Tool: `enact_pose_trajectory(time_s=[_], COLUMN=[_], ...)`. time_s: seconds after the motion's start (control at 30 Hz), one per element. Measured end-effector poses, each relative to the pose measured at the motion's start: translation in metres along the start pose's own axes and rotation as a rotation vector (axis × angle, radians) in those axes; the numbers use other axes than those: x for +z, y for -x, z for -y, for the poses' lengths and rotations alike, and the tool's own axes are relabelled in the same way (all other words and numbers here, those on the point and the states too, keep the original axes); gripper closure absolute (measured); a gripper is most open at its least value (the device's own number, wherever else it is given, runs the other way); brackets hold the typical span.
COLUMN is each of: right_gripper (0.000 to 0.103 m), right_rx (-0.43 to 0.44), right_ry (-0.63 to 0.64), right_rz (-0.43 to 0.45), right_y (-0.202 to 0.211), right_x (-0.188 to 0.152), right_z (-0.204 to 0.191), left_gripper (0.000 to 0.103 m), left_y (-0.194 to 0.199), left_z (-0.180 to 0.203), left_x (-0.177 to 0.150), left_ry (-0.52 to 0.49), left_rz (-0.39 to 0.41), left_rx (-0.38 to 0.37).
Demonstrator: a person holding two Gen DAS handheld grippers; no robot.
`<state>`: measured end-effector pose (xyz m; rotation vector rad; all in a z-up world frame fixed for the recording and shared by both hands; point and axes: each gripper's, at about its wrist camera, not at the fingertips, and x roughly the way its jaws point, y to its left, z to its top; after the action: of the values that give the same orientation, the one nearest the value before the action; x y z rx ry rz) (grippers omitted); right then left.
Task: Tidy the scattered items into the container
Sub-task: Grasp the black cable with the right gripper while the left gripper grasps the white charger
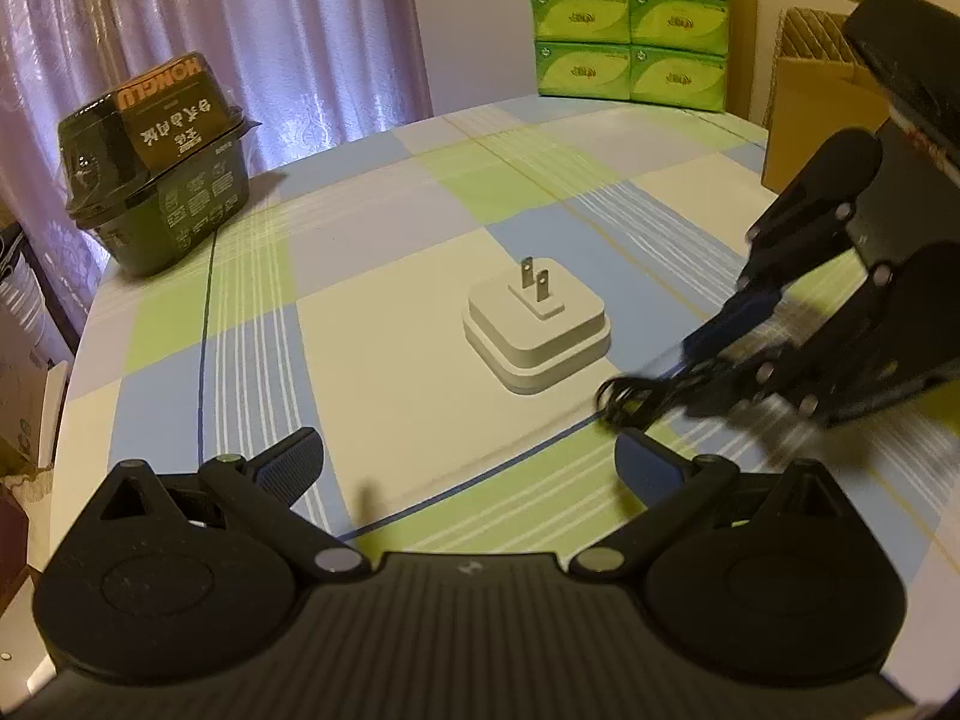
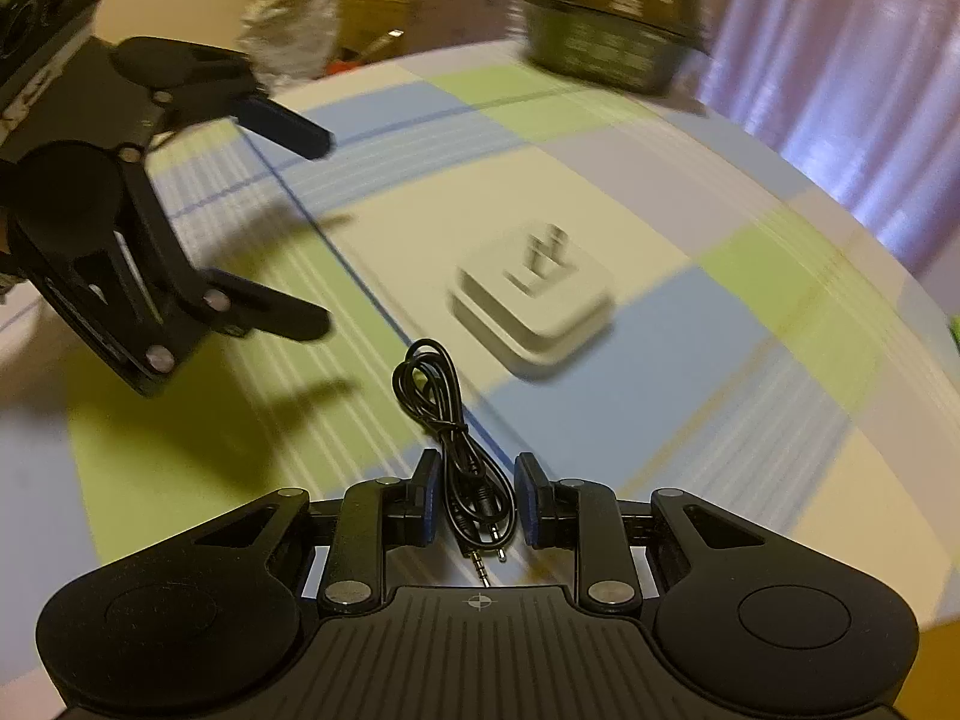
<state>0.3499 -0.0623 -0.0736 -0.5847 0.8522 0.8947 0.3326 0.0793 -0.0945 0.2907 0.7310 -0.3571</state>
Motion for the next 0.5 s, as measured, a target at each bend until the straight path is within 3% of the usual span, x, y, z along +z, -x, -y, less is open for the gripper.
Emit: enact_pose_trajectory(time_s=[0.3,0.5], right_gripper=[0.076,0.076], right_rx=[-0.182,-0.221], right_ry=[-0.135,-0.145], right_rz=[-0.009,0.027], right_y=[-0.001,-0.016], right_x=[0.001,0.022], right_z=[0.039,0.049], left_gripper=[0.001,0.001], left_y=[-0.005,-0.005], left_z=[0.009,0.005], left_x=[0.0,-0.004], left_ry=[-0.037,-0.045], left_rz=[-0.021,-0.02], left_rx=[0.0,0.004])
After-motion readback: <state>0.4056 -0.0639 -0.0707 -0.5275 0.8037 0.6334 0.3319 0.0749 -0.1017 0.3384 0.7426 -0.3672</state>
